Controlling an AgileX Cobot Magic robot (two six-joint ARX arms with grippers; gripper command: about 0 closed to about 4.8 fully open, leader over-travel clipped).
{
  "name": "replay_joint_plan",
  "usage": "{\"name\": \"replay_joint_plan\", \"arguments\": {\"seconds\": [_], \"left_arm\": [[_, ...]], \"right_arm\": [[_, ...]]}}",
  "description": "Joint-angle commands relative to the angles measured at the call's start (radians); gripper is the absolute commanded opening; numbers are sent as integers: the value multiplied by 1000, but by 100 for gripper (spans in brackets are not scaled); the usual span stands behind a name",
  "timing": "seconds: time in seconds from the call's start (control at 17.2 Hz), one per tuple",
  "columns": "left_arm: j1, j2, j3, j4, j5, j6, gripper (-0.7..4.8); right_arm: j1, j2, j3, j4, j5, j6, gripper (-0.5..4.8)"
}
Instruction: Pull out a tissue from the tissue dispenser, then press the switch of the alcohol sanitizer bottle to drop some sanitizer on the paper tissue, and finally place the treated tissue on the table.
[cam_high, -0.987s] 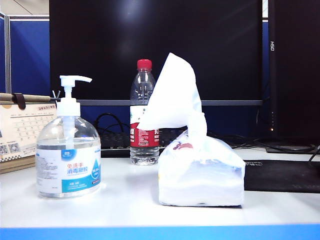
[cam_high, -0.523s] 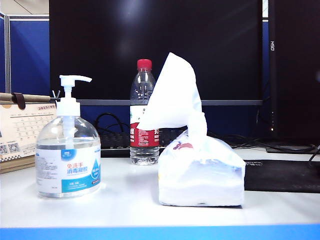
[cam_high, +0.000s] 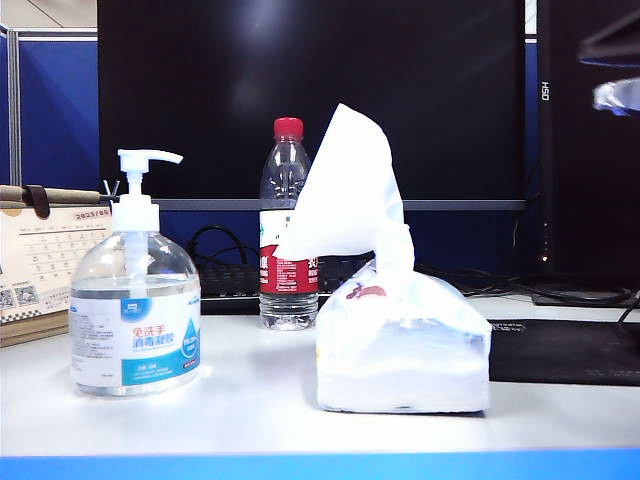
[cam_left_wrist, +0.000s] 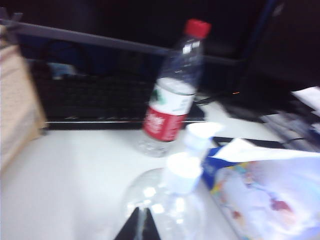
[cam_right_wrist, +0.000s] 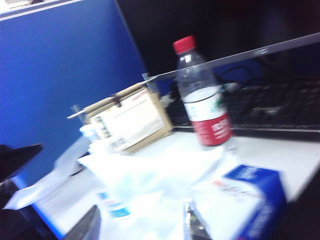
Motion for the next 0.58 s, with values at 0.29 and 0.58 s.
{"name": "replay_joint_plan", "arguments": {"seconds": [0.29,0.58], "left_arm": [[-63,-1,2,87,120,-24,121],[-212,0,2,96,-60,4,122]], "right_arm": [[399,353,182,79,313,-188,263],[531,847,361,293,522,-317,276]]}}
